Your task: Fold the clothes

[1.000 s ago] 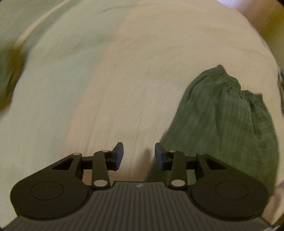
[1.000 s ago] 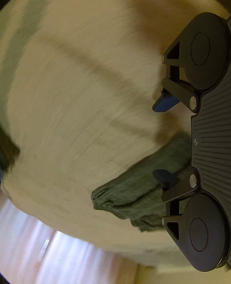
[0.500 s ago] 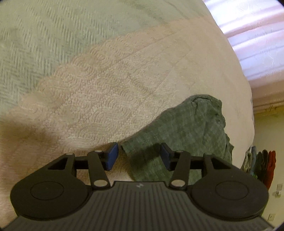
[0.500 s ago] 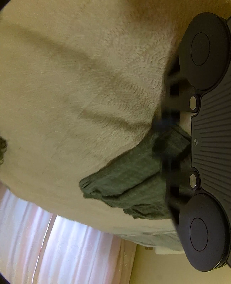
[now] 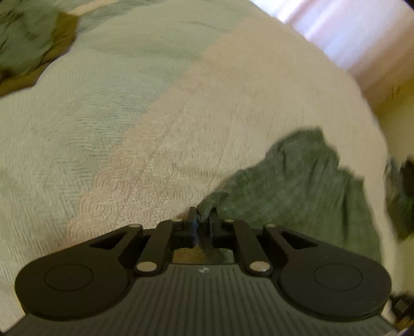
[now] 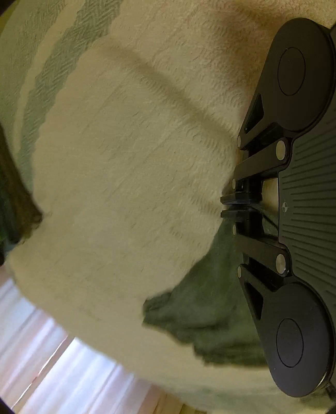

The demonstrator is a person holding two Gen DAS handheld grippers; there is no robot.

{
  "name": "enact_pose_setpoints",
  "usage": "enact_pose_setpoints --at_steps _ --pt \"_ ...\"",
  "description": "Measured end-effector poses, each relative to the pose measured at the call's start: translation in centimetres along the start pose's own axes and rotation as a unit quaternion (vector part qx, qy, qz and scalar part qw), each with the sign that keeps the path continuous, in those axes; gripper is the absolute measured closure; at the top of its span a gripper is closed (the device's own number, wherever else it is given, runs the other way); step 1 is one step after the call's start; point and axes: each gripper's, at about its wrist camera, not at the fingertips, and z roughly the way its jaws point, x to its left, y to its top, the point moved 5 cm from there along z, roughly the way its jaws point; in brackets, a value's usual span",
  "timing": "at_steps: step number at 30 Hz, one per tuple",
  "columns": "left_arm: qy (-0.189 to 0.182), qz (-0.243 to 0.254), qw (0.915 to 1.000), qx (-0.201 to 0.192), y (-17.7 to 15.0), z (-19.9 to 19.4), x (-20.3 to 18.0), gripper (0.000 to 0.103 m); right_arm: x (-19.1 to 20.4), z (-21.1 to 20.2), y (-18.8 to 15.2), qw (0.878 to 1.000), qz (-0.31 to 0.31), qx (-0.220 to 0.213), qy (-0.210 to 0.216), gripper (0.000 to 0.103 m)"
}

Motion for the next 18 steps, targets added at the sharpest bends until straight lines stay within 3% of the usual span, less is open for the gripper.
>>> enact_pose_setpoints --at_steps 2,3,5,8,10,12,14,16,18 --pt "0.031 0.015 0.9994 0.009 -0.7 0.3 -0.3 0.082 -0.3 0.0 -0.4 1.0 0.018 -0.002 0.007 0.098" --pt "0.043 0.017 0.9989 0.007 -1.0 0.1 -0.3 0.081 -0.4 -0.2 -0.6 0.999 0.029 -0.009 0.012 0.09" --pt "0.049 0.004 0.9988 -0.002 -2.0 -1.4 -0.3 0.078 -0.8 -1.1 -1.1 0.999 0.045 -0.019 0.016 0.044" --pt "0.009 -0.01 0.9999 0.004 -4.7 -4.1 -1.6 0.078 -1.3 -2.3 -1.8 0.998 0.051 -0.029 0.035 0.044" --pt "-0.051 0.017 0.998 0.035 -7.2 -5.1 -4.6 0.079 -1.3 -2.3 -2.1 0.997 0.048 -0.019 0.051 0.044" --pt "-0.122 0.065 0.9874 0.078 -10.2 -5.3 -8.6 0.079 -1.2 -2.1 -2.3 0.997 0.041 -0.011 0.065 0.044" --pt "-0.18 0.13 0.9688 0.11 -13.3 -4.8 -13.2 0.079 -0.8 -1.6 -2.4 0.997 0.032 -0.008 0.07 0.044" --pt "-0.209 0.176 0.9547 0.118 -15.5 -3.7 -16.8 0.079 -0.6 -1.2 -2.3 0.996 0.034 -0.007 0.08 0.044" --pt "-0.216 0.189 0.9497 0.125 -16.7 -2.2 -18.9 0.076 -0.7 -1.1 -2.1 0.995 0.035 -0.005 0.091 0.044"
